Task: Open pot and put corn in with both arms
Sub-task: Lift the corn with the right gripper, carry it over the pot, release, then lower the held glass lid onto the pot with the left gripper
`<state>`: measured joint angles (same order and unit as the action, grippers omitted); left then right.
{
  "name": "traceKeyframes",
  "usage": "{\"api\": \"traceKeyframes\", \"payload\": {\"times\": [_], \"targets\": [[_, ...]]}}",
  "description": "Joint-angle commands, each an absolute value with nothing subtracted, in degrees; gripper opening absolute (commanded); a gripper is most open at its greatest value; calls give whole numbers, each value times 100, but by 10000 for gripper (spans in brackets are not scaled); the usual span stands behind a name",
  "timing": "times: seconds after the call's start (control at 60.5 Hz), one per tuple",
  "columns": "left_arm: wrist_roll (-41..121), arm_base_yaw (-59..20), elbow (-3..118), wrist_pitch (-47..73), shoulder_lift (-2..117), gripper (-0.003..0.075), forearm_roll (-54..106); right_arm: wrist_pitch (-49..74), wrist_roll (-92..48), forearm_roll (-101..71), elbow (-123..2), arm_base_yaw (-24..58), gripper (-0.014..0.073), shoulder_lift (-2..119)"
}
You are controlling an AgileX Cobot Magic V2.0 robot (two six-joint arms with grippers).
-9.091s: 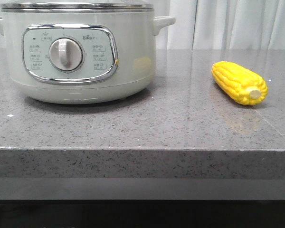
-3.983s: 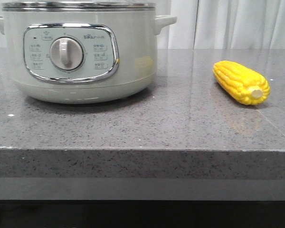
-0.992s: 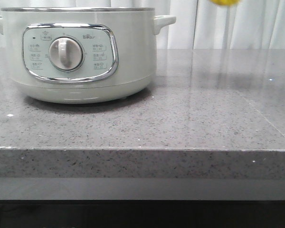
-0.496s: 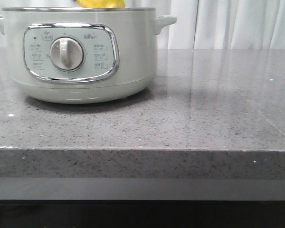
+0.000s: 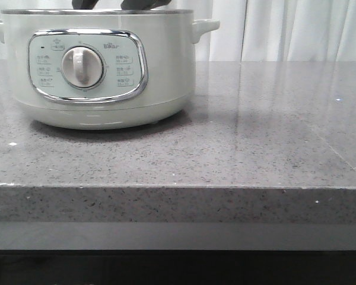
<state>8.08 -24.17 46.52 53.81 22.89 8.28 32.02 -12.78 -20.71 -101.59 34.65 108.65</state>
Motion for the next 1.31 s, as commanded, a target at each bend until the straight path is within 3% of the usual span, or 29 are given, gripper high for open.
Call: {"api": "traceKeyframes", "payload": {"times": [0.0, 0.066, 0.264, 0.364, 0.694, 0.909, 1.289], "targets": [[739, -2452, 4843, 4545, 2321, 262, 970, 2910, -1341, -2075, -10359, 3402, 524, 10382], [739, -2452, 4843, 4545, 2321, 262, 970, 2956, -1341, -2075, -10359, 3377, 449, 10334], [739, -2452, 4843, 4545, 2321, 262, 970, 3036, -1341, -2075, -10359, 3277, 71, 10192], [739, -2452, 4843, 4545, 2321, 262, 970, 3082, -1341, -2075, -10359, 3199, -77, 10065], [739, -2452, 4843, 4545, 2321, 262, 970, 3265, -1341, -1725, -9649, 2169, -64, 9077], [739, -2452, 4843, 4545, 2321, 262, 970, 2602, -1341, -1584, -7992, 1543, -64, 7814], [739, -2452, 4843, 4545, 2321, 262, 970, 1004, -1341, -1436, -4632, 1512, -64, 5122]]}}
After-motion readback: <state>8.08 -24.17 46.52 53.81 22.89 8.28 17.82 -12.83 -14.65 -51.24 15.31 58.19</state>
